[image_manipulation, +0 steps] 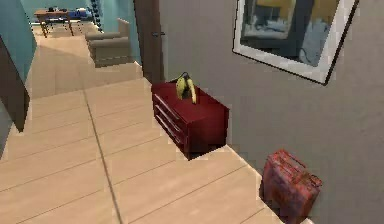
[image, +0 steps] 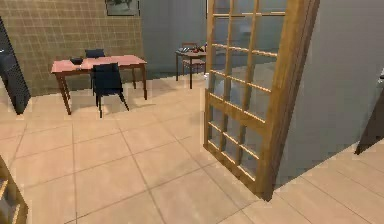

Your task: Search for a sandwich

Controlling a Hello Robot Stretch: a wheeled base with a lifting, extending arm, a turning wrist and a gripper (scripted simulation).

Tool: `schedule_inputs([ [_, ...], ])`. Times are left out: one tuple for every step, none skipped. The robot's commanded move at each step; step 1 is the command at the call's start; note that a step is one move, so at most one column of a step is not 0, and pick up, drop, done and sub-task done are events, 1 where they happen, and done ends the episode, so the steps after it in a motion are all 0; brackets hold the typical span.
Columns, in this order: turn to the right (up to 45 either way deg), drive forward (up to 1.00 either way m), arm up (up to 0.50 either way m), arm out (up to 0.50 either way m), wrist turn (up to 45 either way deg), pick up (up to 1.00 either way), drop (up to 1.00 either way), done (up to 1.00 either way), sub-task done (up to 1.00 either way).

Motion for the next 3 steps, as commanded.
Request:
schedule_inputs([
  [-9.0, 0.0, 0.0, 0.0, 0.0, 0.0, 0.0, 0.0, 0.0],
  [0.0, 1.0, 0.0, 0.0, 0.0, 0.0, 0.0, 0.0, 0.0],
  [-3.0, 0.0, 0.0, 0.0, 0.0, 0.0, 0.0, 0.0, 0.0],
])
